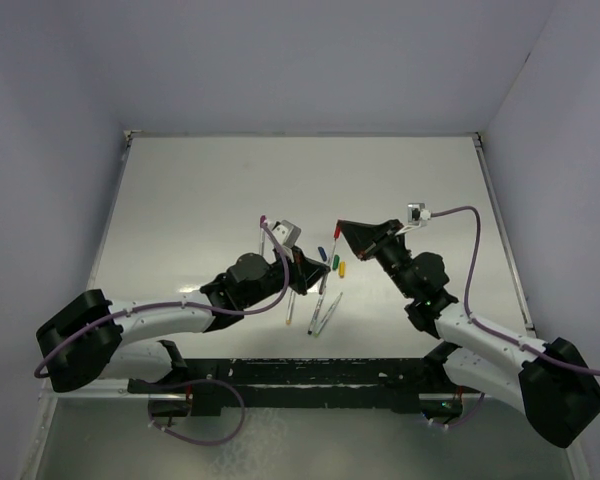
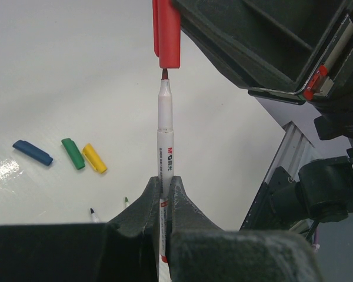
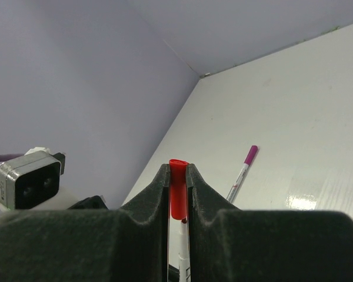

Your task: Insert the pens into the pen caps

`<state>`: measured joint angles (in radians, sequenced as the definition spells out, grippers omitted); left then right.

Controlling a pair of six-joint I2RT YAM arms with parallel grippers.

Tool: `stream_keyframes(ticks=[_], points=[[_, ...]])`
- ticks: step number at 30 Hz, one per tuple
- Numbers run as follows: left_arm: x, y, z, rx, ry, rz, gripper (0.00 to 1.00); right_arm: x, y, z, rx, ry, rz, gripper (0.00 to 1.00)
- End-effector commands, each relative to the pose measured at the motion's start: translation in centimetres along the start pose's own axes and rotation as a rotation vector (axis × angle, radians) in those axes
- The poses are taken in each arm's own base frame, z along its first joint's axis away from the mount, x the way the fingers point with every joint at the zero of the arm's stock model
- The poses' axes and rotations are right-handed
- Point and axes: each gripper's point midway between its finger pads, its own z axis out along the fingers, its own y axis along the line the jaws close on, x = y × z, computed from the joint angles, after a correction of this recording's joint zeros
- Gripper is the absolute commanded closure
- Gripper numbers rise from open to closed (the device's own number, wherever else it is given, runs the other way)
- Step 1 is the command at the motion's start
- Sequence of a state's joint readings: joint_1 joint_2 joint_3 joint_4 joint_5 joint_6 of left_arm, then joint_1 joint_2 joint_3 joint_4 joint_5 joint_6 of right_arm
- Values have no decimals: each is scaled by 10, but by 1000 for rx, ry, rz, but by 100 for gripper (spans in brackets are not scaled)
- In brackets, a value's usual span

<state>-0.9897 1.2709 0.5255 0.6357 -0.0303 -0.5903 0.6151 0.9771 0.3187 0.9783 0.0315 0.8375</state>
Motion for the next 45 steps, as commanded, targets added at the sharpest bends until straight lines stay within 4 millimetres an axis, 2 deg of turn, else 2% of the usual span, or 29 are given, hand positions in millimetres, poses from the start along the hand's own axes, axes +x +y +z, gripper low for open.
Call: stream_keyframes(ticks=[1, 7, 15, 28, 39, 45], points=[[-34, -20, 6, 52, -109, -6, 100, 3, 9, -2, -52, 14, 5, 100], [-46, -25, 5, 65, -147, 1, 100, 18, 1, -6, -44, 62, 6, 100], [-54, -21, 2, 40, -182, -4, 100, 25, -1, -11, -45, 91, 5, 100], [-59, -18, -5, 27, -219, -34, 100, 20, 3, -12, -51, 81, -17, 100], [-66, -20, -3, 26, -236, -16, 100, 34, 0, -8, -43, 169, -56, 100], [-77, -19, -3, 11, -276, -9, 100, 54, -3, -10, -49, 279, -85, 100]])
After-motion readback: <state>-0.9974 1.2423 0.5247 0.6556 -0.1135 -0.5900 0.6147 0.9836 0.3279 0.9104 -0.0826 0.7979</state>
